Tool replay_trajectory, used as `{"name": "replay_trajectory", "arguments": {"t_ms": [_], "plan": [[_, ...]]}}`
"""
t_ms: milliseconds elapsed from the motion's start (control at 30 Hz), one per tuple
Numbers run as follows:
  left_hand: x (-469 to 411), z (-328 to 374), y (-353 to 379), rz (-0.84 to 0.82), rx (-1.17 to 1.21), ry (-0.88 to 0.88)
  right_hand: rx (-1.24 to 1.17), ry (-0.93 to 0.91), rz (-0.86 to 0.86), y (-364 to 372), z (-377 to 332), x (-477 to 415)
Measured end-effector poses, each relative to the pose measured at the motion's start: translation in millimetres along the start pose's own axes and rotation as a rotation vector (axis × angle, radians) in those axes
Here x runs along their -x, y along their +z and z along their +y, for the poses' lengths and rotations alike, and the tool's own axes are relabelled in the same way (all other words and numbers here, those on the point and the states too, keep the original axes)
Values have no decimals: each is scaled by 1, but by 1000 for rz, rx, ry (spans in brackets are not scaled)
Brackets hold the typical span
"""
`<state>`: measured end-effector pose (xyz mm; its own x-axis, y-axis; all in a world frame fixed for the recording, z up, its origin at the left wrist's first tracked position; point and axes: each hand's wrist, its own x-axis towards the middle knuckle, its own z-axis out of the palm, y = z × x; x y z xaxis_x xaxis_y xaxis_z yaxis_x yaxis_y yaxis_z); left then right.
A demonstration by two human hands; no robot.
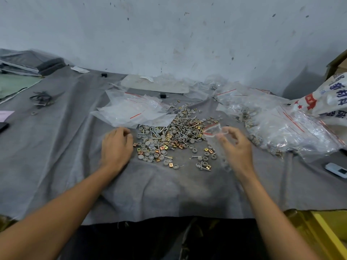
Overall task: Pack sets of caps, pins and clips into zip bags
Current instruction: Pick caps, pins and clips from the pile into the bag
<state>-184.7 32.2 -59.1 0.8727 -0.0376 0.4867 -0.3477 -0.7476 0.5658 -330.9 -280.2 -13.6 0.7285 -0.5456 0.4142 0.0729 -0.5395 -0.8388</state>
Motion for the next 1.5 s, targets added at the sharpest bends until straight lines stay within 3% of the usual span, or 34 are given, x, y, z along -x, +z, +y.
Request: {"name": "replay_trajectory", "arguments": {"t_ms": [100,267,433,633,1100,1233,1367,1500], "plan": [[-2,30,6,-14,49,186,210,-157,149,22,13,13],[-9,92,38,-338,-15,440,286,-209,301,48,21,39],[-16,109,65,-500,-300,297,316,-236,273,51,26,41],[-16,114,78,-493,-321,259,339,-186,157,56,23,33],[-11,102,74,-405,-515,653,293,-156,98,64,19,37],[-11,94,67,-453,-442,607,328,-160,71,64,21,38],[-15,88,59,-586,-272,447,351,-165,42,66,22,38],[-18,92,57,-629,-346,448,368,-161,29,67,22,38]]}}
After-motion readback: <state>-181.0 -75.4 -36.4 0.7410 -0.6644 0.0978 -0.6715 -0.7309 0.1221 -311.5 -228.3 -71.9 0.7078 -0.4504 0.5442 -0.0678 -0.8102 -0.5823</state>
